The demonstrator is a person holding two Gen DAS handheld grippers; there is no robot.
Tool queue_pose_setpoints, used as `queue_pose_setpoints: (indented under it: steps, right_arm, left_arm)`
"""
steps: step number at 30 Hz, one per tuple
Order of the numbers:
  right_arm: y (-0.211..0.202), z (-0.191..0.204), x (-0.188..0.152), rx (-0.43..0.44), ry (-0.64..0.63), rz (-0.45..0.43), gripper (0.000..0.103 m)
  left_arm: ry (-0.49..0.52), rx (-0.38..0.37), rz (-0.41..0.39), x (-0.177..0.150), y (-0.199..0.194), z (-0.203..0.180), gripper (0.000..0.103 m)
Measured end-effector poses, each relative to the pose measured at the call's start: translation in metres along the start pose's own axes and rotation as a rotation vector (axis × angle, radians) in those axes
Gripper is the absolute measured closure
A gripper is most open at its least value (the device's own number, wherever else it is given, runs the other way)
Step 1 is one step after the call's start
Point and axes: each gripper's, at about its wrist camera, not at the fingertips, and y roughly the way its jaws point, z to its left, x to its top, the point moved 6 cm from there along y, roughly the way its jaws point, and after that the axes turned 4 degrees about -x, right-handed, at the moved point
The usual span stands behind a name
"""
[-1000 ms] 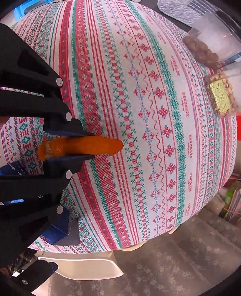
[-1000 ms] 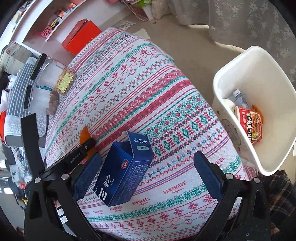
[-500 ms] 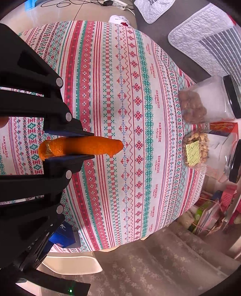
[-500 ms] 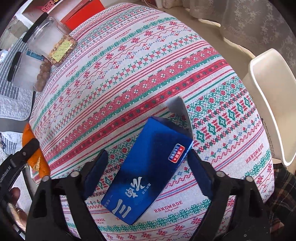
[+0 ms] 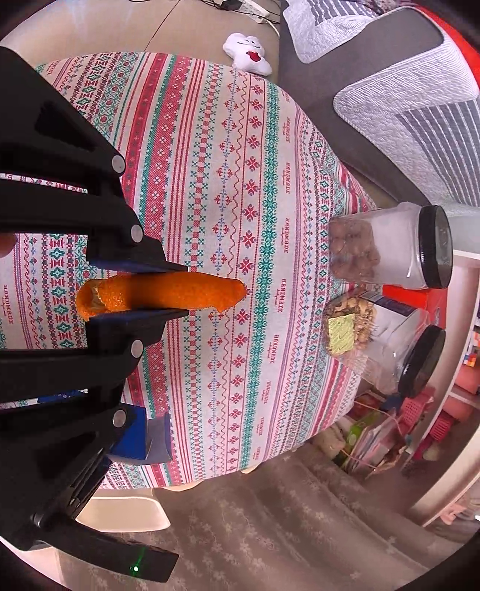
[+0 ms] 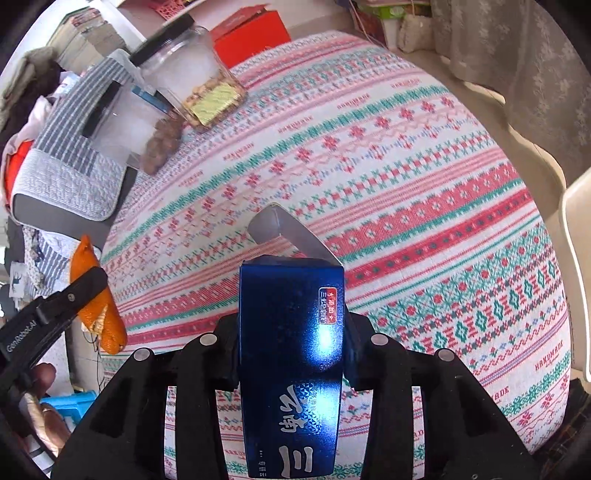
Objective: Collect trash
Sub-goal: 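Carry the blue box to the white bin and open the right tool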
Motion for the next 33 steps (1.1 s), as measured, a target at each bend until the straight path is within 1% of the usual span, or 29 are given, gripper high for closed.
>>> queue_pose_setpoints:
  steps: [4,10,14,19,24,33]
  right_arm:
    - [-0.025,0.011,0.018,0.041,-0.038,-0.117,0.066]
    - [-0.067,0.020,0.039,0.044,-0.112,-0.303,0.065]
    - [-0.092,0.020,0.045,0.014,-0.167,-0.423,0.065]
    - [-0.116,0.013,0.050,-0.026,-0.182,-0.536,0.065]
    - [-0.131,-0.002,0.054,-0.066,-0.165,-0.598,0.065]
    - [-0.157,-0.029,0.057,-0.120,-0.131,-0.670,0.065]
  left_arm:
    - [-0.004,0.002,-0.068,0.006,-0.015,-0.001,0.086]
    - [0.026,0.027,-0.186,0.013,-0.041,-0.009,0.086]
    - [0.040,0.033,-0.255,0.016,-0.058,-0.018,0.086]
    - [0.069,0.035,-0.349,0.016,-0.078,-0.034,0.086]
    - [0.098,0.036,-0.411,0.014,-0.090,-0.052,0.086]
    - [0.127,0.026,-0.446,0.010,-0.097,-0.079,0.086]
